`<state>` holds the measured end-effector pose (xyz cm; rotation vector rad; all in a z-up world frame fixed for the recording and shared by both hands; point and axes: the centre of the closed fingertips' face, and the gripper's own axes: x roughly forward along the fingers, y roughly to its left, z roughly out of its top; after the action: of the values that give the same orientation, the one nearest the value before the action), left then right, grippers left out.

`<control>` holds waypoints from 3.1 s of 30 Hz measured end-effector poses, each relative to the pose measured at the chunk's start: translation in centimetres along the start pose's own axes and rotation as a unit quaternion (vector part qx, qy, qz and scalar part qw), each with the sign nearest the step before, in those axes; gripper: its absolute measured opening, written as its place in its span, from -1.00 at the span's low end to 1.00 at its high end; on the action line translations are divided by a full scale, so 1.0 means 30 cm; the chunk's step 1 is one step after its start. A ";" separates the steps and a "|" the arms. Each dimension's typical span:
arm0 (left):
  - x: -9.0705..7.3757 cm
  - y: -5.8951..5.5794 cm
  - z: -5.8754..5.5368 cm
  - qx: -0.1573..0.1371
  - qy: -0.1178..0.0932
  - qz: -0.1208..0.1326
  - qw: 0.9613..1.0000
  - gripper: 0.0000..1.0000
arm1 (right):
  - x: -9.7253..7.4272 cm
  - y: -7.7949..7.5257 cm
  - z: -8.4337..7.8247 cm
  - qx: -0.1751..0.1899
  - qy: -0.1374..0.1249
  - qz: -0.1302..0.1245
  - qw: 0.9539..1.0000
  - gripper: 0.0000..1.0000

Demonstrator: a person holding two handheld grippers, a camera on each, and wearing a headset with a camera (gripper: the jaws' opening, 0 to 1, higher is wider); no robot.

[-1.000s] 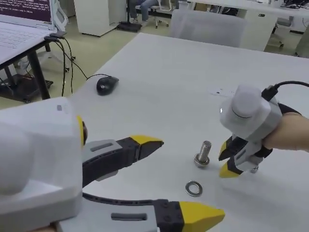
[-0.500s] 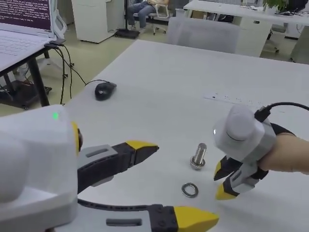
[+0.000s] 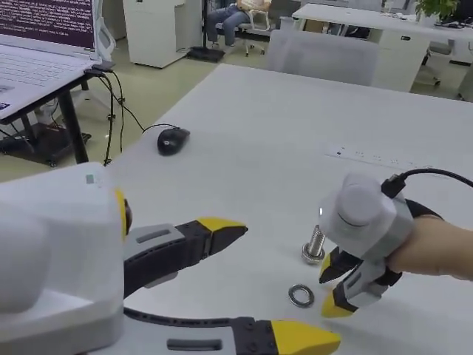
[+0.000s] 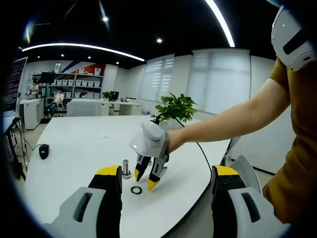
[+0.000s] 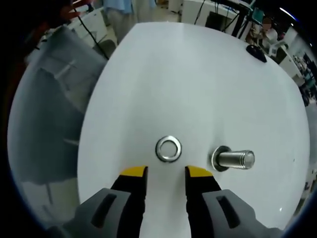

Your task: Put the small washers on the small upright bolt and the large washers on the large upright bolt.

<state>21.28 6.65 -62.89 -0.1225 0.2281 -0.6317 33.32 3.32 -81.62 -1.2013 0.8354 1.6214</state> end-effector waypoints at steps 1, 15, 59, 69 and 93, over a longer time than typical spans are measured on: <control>-0.001 0.001 0.001 0.000 -0.001 0.001 1.000 0.46 | 0.005 -0.001 0.006 -0.002 -0.001 0.001 1.000 -0.37; -0.013 0.022 0.008 -0.004 -0.003 0.003 1.000 0.46 | 0.042 0.004 0.044 -0.008 -0.001 0.012 1.000 -0.34; -0.007 0.037 -0.005 -0.013 -0.008 0.010 1.000 0.46 | 0.036 -0.001 0.072 -0.018 -0.008 0.006 1.000 -0.58; 0.003 0.044 -0.016 -0.009 0.000 0.012 1.000 0.46 | -0.028 -0.022 0.045 -0.012 -0.015 -0.007 1.000 -0.58; 0.063 0.116 -0.081 0.030 0.068 0.015 0.997 0.46 | -0.244 -0.196 0.034 -0.001 -0.030 -0.070 0.997 -0.57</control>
<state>24.15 8.19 -66.19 -0.0186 0.3424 -0.6173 39.23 4.24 -74.30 -1.1799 0.6954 1.5381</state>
